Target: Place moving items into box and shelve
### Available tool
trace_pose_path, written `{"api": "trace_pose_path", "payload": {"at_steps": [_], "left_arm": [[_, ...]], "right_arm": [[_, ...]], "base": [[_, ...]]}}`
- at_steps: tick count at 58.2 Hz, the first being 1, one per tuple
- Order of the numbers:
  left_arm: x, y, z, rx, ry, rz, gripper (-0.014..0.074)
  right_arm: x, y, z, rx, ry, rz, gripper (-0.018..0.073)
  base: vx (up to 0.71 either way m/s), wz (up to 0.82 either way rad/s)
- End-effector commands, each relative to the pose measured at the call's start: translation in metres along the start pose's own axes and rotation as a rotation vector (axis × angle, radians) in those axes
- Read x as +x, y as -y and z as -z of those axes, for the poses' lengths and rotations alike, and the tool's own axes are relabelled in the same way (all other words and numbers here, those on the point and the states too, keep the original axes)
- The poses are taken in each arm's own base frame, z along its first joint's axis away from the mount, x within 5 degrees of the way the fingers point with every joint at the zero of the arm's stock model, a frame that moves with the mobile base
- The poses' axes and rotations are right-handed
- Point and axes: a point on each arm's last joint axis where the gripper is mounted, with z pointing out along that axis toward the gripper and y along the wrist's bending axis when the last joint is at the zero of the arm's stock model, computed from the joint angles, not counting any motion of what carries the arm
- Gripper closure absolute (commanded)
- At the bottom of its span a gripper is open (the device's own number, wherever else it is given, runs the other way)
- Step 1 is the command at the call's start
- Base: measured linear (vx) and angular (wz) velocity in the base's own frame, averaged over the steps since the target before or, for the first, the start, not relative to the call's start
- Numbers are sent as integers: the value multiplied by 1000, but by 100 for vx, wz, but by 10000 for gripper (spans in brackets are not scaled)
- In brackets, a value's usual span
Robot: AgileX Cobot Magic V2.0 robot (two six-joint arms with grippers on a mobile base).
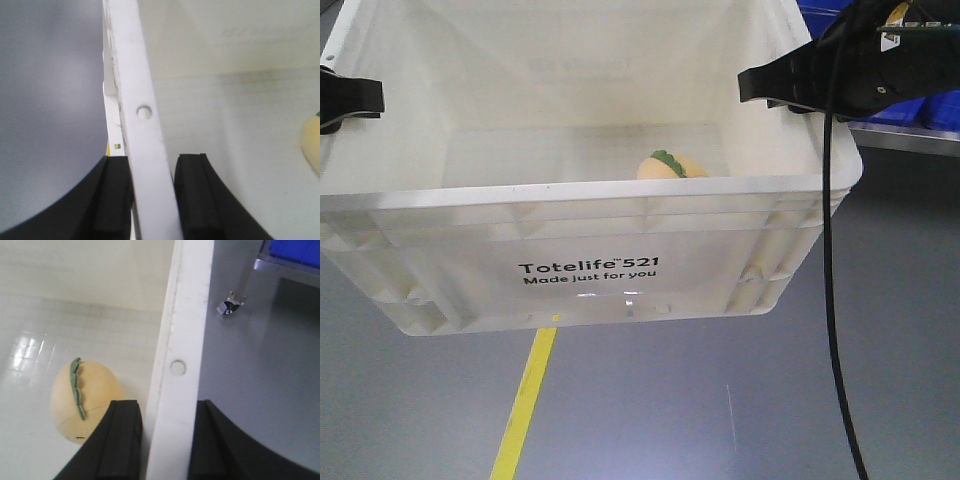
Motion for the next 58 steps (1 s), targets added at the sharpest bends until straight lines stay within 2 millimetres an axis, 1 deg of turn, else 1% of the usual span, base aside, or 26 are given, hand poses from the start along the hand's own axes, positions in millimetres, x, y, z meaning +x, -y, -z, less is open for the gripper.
{"api": "trace_pose_path", "payload": {"at_steps": [1,28,58], "left_arm": [[-26,3,24,11,243,-50,540],[-26,3,24,11,243,-50,540],[-26,3,24,11,243,-50,540]], "right_arm": [[-24,7,31,18,225,42,449],[-24,7,31,18,225,42,449],[-24,7,31,18,225,42,449]], "base": [[40,26],[42,23],[44,10]]}}
